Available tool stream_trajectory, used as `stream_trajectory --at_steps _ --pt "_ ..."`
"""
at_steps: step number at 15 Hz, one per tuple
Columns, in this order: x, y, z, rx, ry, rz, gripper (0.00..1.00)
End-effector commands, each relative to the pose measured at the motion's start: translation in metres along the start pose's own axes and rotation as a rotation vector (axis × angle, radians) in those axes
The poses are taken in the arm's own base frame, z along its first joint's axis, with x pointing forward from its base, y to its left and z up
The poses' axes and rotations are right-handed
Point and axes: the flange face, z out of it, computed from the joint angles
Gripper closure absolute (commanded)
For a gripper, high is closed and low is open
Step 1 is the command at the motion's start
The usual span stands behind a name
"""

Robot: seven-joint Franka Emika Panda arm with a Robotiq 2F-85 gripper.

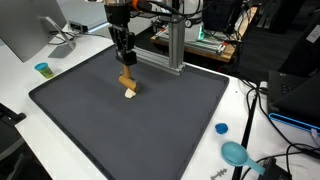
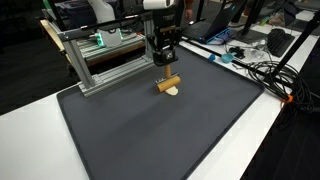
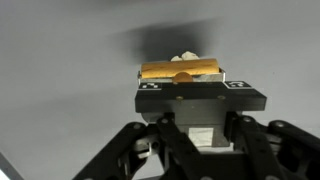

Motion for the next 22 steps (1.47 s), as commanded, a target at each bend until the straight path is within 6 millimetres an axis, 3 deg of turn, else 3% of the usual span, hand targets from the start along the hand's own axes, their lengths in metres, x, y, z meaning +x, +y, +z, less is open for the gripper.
stream_trajectory --at_steps 1,5,7,11,14,18,22 --pt "-0.015 -0.007 -0.003 0.003 -0.020 -0.027 0.78" --pt "-0.004 -0.017 0.014 0.000 -0.020 -0.025 0.78" --pt "-0.008 -0.017 0.016 -0.027 -0.054 -0.029 0.78" --pt "-0.041 -0.006 -0.013 -0.091 -0.093 -0.123 0.78" --pt "-0.047 -0.008 -0.037 -0.077 -0.014 -0.152 0.78" --pt "-0.030 -0.021 -0.055 -0.018 0.110 -0.156 0.78" --pt "-0.006 -0.028 -0.047 -0.014 0.117 -0.132 0.78"
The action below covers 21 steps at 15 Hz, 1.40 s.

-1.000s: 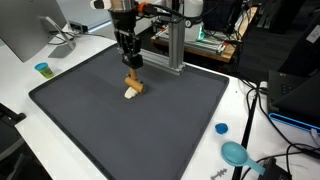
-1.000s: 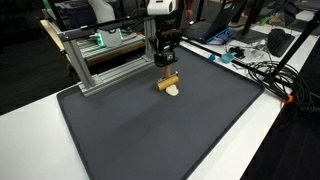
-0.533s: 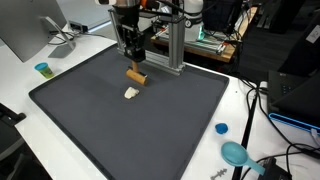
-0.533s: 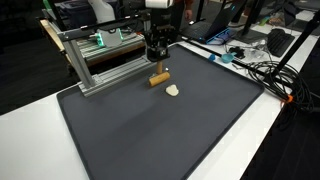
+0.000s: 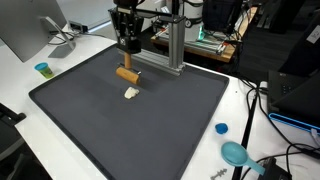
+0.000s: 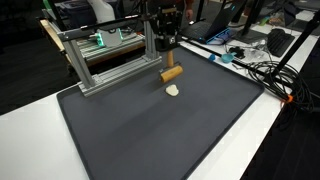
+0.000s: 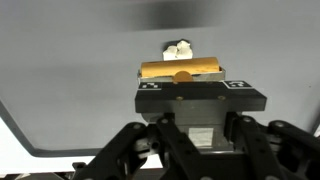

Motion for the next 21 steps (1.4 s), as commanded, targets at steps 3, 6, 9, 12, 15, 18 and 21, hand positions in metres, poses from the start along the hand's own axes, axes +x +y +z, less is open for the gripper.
stream_trajectory --at_steps 3,6,9,12,15,18,21 --pt "0.032 -0.003 0.017 0.022 -0.014 0.026 0.78" --pt "0.040 -0.004 0.033 0.022 -0.055 0.035 0.78" --pt "0.043 -0.002 0.049 0.016 -0.111 0.045 0.78" --pt "0.047 0.000 0.070 0.013 -0.165 0.055 0.78" --pt "0.058 -0.001 0.094 0.005 -0.211 0.064 0.78" --pt "0.065 0.002 0.109 -0.027 -0.298 0.086 0.78" --pt "0.069 0.005 0.112 -0.057 -0.383 0.102 0.78"
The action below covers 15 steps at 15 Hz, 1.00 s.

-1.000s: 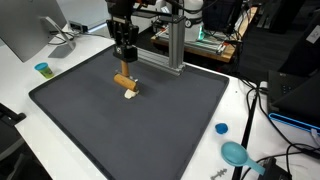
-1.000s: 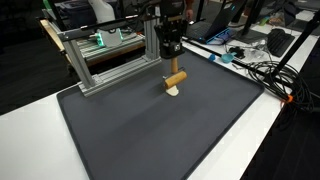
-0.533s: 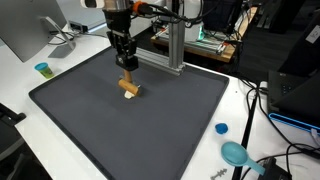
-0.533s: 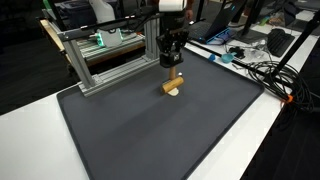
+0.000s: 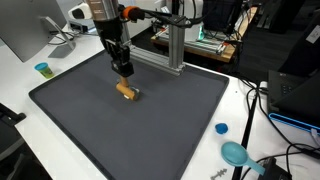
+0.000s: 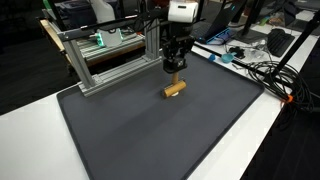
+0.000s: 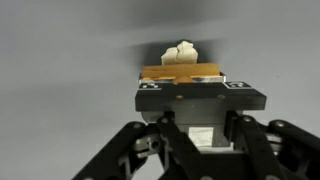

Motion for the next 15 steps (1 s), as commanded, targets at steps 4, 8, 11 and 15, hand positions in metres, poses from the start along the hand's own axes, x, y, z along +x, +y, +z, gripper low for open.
stream_trajectory --at_steps 4,8,11,15 --pt "0.006 0.006 0.027 -0.048 -0.180 0.024 0.78" --pt "0.009 0.003 0.036 -0.063 -0.222 0.028 0.78" --pt "0.009 0.006 0.034 -0.069 -0.260 0.049 0.78" --pt "0.009 0.006 0.037 -0.077 -0.295 0.069 0.78"
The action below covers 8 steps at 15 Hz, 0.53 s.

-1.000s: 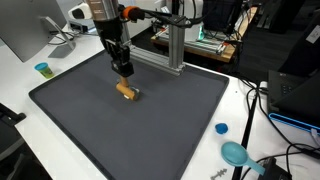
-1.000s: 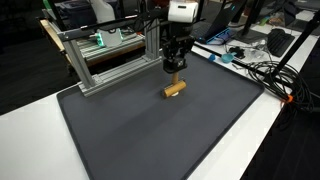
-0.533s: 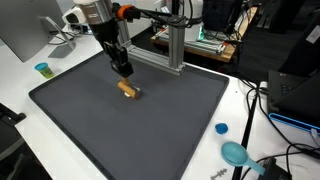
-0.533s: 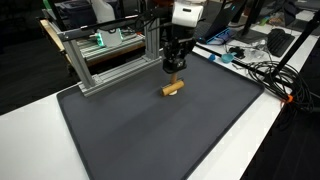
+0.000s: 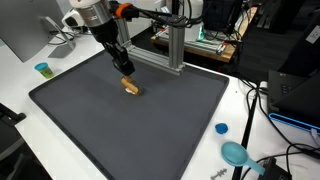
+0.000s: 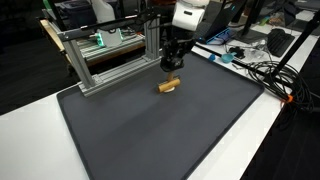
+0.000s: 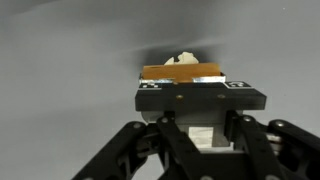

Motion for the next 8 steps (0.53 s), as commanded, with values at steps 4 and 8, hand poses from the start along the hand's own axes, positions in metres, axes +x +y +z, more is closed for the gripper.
stream_trajectory --at_steps 4,8 --pt "0.006 0.000 0.050 -0.020 -0.111 0.020 0.78" --pt "0.004 0.004 0.043 -0.009 -0.128 -0.003 0.78"
